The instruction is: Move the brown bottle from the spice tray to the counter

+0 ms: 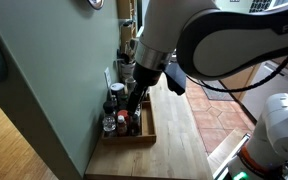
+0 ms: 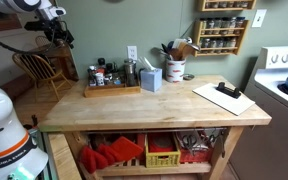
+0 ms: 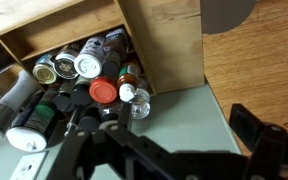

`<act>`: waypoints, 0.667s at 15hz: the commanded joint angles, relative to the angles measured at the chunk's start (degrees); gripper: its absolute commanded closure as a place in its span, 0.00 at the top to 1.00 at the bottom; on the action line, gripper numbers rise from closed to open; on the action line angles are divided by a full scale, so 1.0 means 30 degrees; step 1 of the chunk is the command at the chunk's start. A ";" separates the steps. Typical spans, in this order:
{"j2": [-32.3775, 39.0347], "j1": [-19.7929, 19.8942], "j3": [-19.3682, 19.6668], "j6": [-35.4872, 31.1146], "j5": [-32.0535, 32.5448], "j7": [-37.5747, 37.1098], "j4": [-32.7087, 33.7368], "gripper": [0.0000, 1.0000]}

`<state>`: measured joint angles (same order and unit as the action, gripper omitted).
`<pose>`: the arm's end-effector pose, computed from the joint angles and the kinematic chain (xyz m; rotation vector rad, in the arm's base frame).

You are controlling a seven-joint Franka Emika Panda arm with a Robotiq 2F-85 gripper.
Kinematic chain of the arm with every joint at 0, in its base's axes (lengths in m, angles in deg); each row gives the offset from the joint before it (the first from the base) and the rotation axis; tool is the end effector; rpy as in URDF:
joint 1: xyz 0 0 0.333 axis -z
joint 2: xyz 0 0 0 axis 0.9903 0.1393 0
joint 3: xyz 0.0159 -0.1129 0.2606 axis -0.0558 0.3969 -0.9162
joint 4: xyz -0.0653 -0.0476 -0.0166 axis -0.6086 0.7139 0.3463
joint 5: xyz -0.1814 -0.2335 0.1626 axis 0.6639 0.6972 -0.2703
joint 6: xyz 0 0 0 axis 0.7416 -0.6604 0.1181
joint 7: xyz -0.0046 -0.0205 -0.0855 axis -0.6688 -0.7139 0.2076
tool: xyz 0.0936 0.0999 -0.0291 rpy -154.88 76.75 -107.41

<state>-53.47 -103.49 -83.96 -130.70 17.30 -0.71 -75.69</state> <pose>0.2681 0.3066 0.4851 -2.8550 -0.9717 -0.4729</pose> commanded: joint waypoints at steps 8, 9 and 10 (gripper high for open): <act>0.4453 0.1178 -0.0867 -0.3183 0.3393 -0.4818 0.0707 1.00; 0.4824 0.1329 -0.0971 -0.3458 0.3697 -0.5505 0.0843 1.00; 0.5214 0.1451 -0.1094 -0.3611 0.4079 -0.6084 0.1018 1.00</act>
<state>-42.04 -100.71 -85.60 -139.58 26.11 -13.28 -74.62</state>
